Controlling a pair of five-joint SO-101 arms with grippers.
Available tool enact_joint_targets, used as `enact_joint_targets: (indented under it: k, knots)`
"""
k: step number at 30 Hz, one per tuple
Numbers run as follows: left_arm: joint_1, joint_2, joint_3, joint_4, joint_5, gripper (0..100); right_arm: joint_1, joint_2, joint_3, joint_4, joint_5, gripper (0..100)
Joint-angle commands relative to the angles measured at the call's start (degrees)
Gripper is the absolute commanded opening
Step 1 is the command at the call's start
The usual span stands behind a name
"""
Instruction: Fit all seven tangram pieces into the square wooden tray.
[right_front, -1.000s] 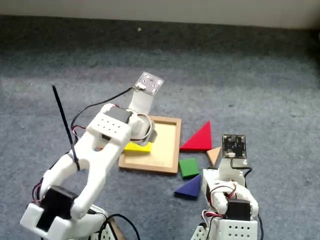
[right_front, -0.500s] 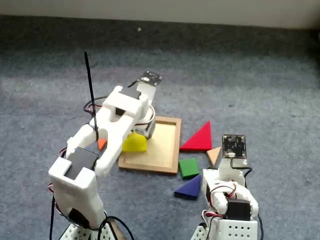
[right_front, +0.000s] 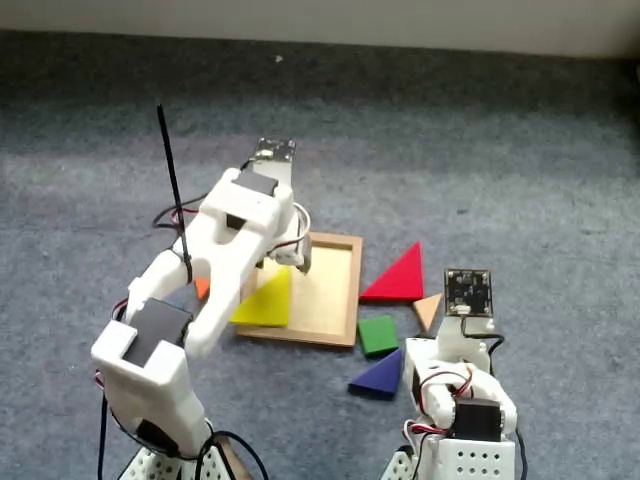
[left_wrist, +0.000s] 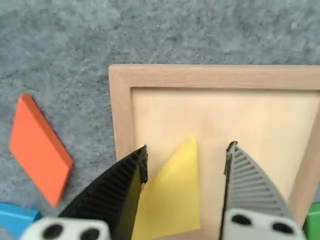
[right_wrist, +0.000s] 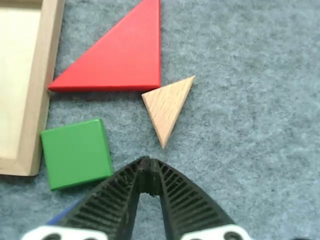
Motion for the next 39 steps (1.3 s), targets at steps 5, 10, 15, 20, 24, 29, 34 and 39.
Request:
enact_joint_targets:
  k: [5,10,15,20,24,29,34,39]
  knots:
    - [-0.22,-12.26,-2.07,6.33,-7.12,26,0.57,-0.66,8.57,0.4,0.53,0.9]
    - [-0.31,-12.35,1.36,8.44,-15.47,23,0.57,-0.66,8.57,0.4,0.53,0.9]
    - [1.8,-12.35,8.57,4.13,-23.65,16,0.57,-0.66,8.57,0.4,0.53,0.9]
    - [1.36,-12.97,10.07,4.92,-26.81,15,0.57,-0.66,8.57,0.4,0.53,0.9]
    - [1.8,-13.32,9.45,7.82,-27.96,12,0.57,-0.66,8.57,0.4,0.53,0.9]
    - [-0.75,-20.62,10.86,10.55,-28.13,8,0.57,-0.66,8.57,0.4,0.53,0.9]
    - [-8.75,-29.76,13.41,12.84,-34.11,8,0.57,-0.66,8.57,0.4,0.53,0.9]
    - [-13.93,-31.34,20.7,11.43,-41.41,8,0.57,-0.66,8.57,0.4,0.53,0.9]
